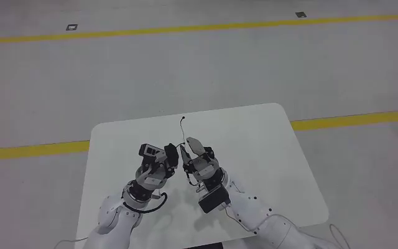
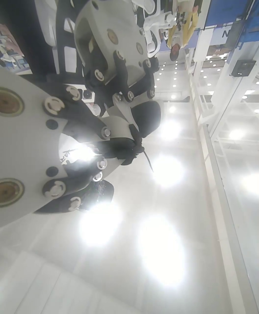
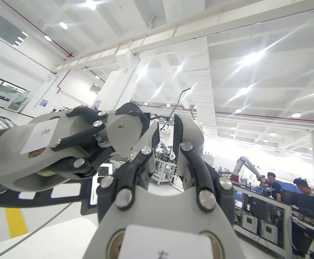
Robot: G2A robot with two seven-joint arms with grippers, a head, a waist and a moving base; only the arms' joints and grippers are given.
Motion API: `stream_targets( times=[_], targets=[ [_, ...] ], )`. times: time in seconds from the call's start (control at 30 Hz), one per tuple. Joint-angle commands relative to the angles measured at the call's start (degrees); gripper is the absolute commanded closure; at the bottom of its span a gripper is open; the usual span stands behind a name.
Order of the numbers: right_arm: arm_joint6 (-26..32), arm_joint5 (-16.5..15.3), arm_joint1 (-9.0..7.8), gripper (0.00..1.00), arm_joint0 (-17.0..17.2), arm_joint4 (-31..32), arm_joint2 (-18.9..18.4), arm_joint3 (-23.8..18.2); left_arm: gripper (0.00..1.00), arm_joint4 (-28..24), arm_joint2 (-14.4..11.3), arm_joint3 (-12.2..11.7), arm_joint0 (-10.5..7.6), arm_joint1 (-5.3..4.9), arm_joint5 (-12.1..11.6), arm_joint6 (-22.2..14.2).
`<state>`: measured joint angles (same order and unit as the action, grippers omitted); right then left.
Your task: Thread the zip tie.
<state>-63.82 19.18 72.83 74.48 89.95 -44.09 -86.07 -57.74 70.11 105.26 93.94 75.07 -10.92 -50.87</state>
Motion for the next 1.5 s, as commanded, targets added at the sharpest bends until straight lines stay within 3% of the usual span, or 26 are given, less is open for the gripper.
stream_targets(
  times=[0.0, 0.3, 0.43, 0.73, 1.47],
  targets=[
    [-0.01, -0.08, 0.06, 0.85, 0.04, 0.0, -0.07, 0.03, 1.0, -0.05, -0.09, -0.02, -0.03, -0.06, -0.03, 0.0],
    [-0.15, -0.52, 0.26, 0.91, -0.01, 0.0, 0.03, 0.31, 1.0, -0.19, -0.48, -0.17, -0.19, -0.36, -0.23, 0.15],
    [-0.07, -0.59, 0.31, 1.0, -0.05, 0.0, 0.1, 0.4, 1.0, -0.22, -0.58, -0.2, -0.24, -0.49, -0.39, 0.22],
    [-0.27, -0.26, 0.17, 1.0, -0.33, 0.0, 0.41, 0.91, 1.0, -0.05, -0.66, 0.04, -0.33, -0.8, -0.83, 0.19],
    [-0.92, 0.3, -3.32, 1.0, -2.17, 0.0, 2.01, 2.53, 1.0, 1.15, -1.56, 2.72, -1.24, -1.45, -1.34, 1.19]
  ],
)
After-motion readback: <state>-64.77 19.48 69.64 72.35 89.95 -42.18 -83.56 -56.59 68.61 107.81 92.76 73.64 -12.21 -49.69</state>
